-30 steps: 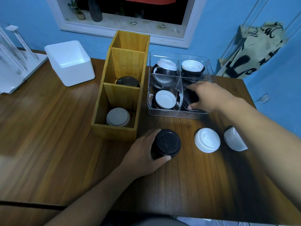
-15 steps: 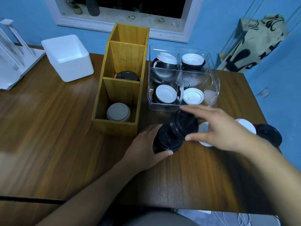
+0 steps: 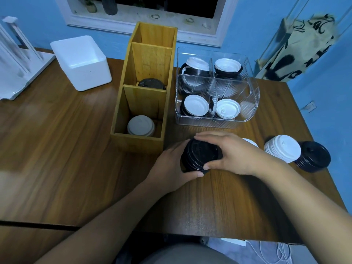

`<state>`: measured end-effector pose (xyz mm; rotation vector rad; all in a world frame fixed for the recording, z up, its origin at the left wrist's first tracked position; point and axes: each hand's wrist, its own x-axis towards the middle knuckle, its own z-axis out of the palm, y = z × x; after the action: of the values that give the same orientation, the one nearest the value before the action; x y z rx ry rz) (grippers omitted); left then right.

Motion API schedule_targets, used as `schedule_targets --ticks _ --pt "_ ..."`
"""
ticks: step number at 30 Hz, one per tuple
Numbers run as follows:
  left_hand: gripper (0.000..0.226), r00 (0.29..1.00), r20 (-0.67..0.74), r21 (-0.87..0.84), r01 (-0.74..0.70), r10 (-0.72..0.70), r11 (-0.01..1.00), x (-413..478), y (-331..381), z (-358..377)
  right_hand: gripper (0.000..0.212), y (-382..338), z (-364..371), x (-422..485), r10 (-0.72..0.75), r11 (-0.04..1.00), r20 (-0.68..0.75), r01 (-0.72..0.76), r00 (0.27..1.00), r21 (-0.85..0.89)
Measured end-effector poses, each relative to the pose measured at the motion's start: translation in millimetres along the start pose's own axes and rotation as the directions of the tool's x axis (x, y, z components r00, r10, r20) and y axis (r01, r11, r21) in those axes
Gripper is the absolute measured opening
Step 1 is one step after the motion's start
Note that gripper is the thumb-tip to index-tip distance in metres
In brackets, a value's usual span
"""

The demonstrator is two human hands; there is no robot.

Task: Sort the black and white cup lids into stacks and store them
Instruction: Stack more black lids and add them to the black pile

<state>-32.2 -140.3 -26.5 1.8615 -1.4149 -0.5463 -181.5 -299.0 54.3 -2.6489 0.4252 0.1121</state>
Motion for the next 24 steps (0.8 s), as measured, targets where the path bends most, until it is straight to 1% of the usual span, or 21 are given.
schedule_targets --ticks 2,4,6,9,10,14,16,18,22,24 --pt "0.112 0.998 0.031 -0.008 0.052 -0.052 0.999 -1 1 -1 0.086 0 3 1 -0.003 1.000 0.003 0.003 1.000 -0.009" --pt "0.117 0.997 0.041 -0.014 0.059 -0.058 0.998 -1 1 -1 0.086 -1 7 2 -0.005 1.000 0.005 0.005 1.000 -0.015" --pt "0.113 0.999 0.031 -0.016 0.036 -0.036 0.999 -2 3 -3 0.087 -2 9 5 -0.007 1.000 0.011 0.007 1.000 -0.022" --pt "0.095 1.000 -0.004 -0.029 -0.004 0.004 1.000 -1 2 -1 0.087 -3 8 7 -0.002 0.999 0.031 0.003 1.000 -0.037" --pt "0.092 1.000 -0.007 -0.023 -0.004 0.004 1.000 -1 2 -1 0.087 -3 7 8 0.005 0.999 0.040 -0.003 0.999 -0.041" --pt "0.093 1.000 0.005 0.003 -0.021 0.021 1.000 -2 3 -3 0.086 -3 5 11 0.011 1.000 0.086 -0.008 0.996 -0.031" --pt "0.094 1.000 0.002 0.006 -0.020 0.020 1.000 -2 3 -2 0.086 -2 6 11 0.011 1.000 0.086 -0.009 0.996 -0.025" --pt "0.095 1.000 0.001 0.015 -0.026 0.026 1.000 -2 4 -2 0.085 0 8 9 0.012 1.000 0.070 -0.013 0.998 0.017" --pt "0.097 0.999 -0.002 0.039 -0.039 0.039 0.998 -3 2 1 0.082 3 18 0 -0.007 0.983 0.010 0.005 1.000 0.184" --pt "0.100 0.999 0.012 0.067 -0.038 0.037 0.997 -4 1 3 0.087 4 23 -5 0.008 0.974 -0.027 -0.002 1.000 0.229"
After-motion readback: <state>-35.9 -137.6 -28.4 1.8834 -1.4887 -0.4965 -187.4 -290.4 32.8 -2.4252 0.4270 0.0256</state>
